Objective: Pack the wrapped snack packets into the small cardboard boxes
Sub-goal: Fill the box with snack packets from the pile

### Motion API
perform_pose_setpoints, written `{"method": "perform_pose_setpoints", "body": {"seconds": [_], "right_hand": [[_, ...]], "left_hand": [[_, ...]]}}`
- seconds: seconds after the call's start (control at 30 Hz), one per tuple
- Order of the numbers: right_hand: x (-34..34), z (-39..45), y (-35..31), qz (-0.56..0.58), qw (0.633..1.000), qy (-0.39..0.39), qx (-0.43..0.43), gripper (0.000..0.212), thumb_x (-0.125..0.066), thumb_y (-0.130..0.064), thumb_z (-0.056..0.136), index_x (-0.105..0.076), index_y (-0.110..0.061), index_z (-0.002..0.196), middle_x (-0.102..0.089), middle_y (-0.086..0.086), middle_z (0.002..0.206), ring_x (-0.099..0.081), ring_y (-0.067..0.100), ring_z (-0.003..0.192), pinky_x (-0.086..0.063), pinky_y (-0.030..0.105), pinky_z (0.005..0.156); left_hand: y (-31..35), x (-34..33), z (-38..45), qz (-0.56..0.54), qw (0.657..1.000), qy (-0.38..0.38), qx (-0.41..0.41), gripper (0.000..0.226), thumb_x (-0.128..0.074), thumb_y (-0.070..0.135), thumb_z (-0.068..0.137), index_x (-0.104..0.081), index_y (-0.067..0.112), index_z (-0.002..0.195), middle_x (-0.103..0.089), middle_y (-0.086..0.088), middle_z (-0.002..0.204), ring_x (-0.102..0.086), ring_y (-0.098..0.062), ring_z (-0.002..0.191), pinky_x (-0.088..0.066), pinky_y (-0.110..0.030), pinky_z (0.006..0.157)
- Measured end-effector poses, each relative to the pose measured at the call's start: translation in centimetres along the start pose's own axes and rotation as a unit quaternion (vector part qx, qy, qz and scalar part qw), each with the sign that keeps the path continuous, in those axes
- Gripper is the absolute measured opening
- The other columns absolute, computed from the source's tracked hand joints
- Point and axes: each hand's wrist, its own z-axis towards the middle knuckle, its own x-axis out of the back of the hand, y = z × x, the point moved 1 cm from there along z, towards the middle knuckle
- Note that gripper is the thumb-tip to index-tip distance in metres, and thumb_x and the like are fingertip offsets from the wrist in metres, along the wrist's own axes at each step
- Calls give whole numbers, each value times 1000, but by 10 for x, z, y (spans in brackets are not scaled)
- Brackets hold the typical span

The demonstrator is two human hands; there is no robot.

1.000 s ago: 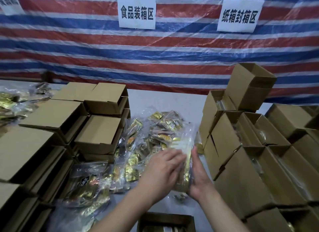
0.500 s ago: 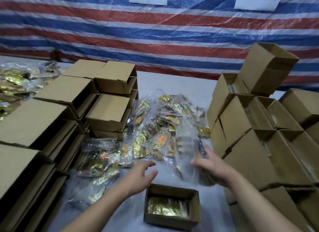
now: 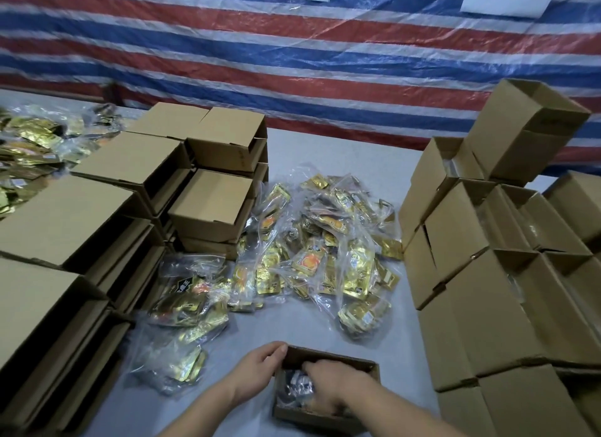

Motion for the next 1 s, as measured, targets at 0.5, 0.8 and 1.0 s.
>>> {"method": "perform_pose_setpoints", "body": {"seconds": [0.5,0.8,1.0], "right_hand": [[-4,-40,33,207,973,99,16,36,-64,-49,85,-69,-22,109,-67,-11,109,-61,5,99,-47,16,84],[-15,-32,1,187,981,-39,-36,54,-23,-42,106,-51,-13,140,-40,14,154,-38,25,140,-27,28,109],[-7,-42,25,222,970,92,-47,35,-39,-31,98,-68,-15,109,-66,7,123,-58,23,113,-44,26,90]], "left_hand": [[-6,-16,5,57,997,31,-42,20,-44,38,104,-61,36,113,-66,13,111,-58,4,103,-39,-5,85],[-1,-23,6,62,995,51,-59,10,-48,39,102,-58,38,100,-67,2,95,-65,-11,77,-50,-25,79],[1,-21,9,63,995,63,-43,16,-46,40,102,-59,34,108,-68,3,103,-65,-4,87,-46,-13,76]]}}
